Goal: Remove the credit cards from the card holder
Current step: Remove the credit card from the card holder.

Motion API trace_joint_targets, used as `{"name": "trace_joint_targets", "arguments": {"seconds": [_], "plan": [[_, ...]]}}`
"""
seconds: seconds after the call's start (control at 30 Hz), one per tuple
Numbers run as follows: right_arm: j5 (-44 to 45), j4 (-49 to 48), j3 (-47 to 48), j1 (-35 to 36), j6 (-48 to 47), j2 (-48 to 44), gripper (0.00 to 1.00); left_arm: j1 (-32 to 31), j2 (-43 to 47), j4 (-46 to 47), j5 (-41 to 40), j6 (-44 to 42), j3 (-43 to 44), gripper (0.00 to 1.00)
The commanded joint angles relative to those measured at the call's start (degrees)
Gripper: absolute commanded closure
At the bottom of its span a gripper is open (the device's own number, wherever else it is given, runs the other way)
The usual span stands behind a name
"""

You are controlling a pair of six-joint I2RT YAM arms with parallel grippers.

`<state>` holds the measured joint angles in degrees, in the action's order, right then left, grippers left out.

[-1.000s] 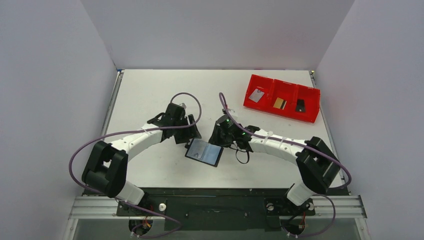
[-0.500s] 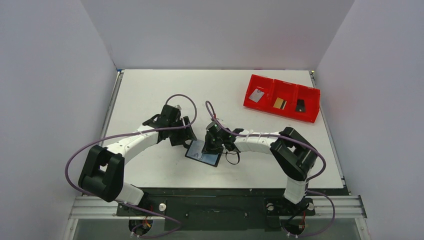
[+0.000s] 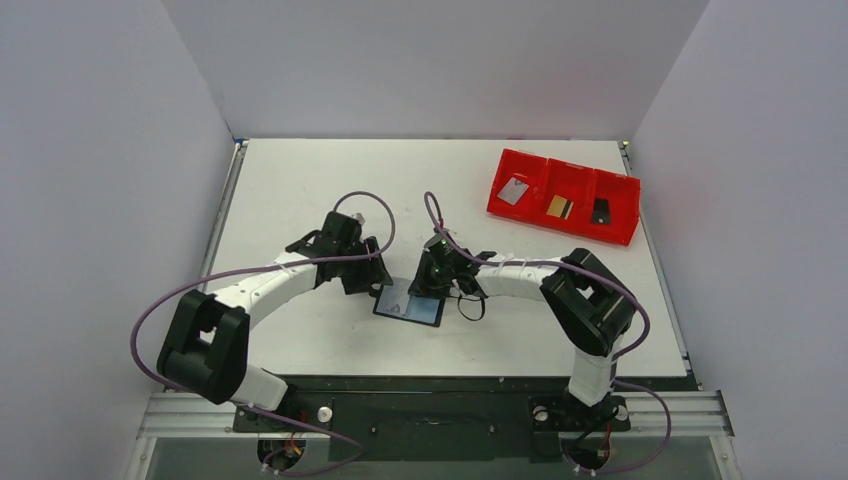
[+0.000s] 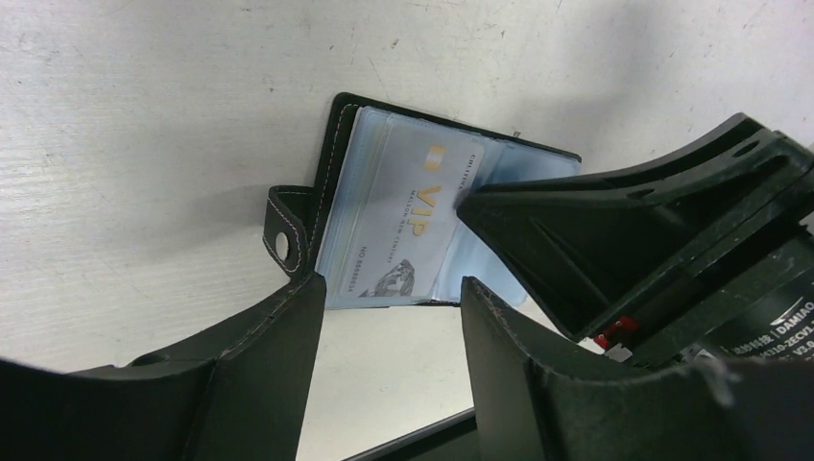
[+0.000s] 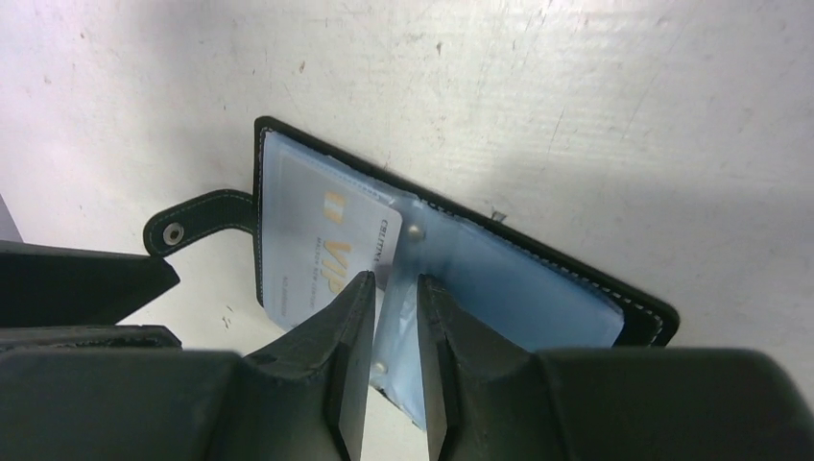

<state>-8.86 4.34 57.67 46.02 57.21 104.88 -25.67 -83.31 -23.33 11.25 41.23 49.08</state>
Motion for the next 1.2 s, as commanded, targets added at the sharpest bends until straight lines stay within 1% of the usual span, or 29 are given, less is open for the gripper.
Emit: {"name": "trace_joint_targets", "arguments": {"seconds": [0.0,0.07,0.13,0.33,0.47,0.7,0.93,1.17], "plan": [[1.80,-0.76,-0.82,-1.46,-2.95,2.09,0.79,0.09,-0.97,1.75,1.73,-1.40,0.57,0.50],[1.78,-0.86,-0.53,-1.57,-3.24,2.28,0.78,-0.28,-1.85,1.95,1.75,-1.54,1.14,0.58],[1.96,-0.85,-0.39,-1.88,-3.45,2.38,0.78,-1.20,-2.70,2.13,1.17,-1.69,1.96,0.62],[1.95,-1.17,-0.41,-2.93,-4.56,3.27,0.77,-3.23,-6.06,1.72,-1.96,-1.99,4.26,0.71],[1.51,-1.34,-0.36,-3.21,-4.69,3.84,0.77,-4.36,-7.78,1.56,-4.96,-2.71,4.77,0.72],[0.91,-1.88,-0.54,-3.20,-4.30,3.31,0.76,-4.48,-10.18,1.97,-8.46,-3.16,4.39,0.77],[0.16,-1.83,0.12,-3.20,-4.52,4.45,0.76,-4.87,-11.60,3.93,-5.82,-2.89,3.48,0.81],[-1.02,-1.71,2.95,-3.88,-4.81,7.00,0.76,-6.18,-12.56,5.99,-2.79,0.29,1.93,0.85]]}}
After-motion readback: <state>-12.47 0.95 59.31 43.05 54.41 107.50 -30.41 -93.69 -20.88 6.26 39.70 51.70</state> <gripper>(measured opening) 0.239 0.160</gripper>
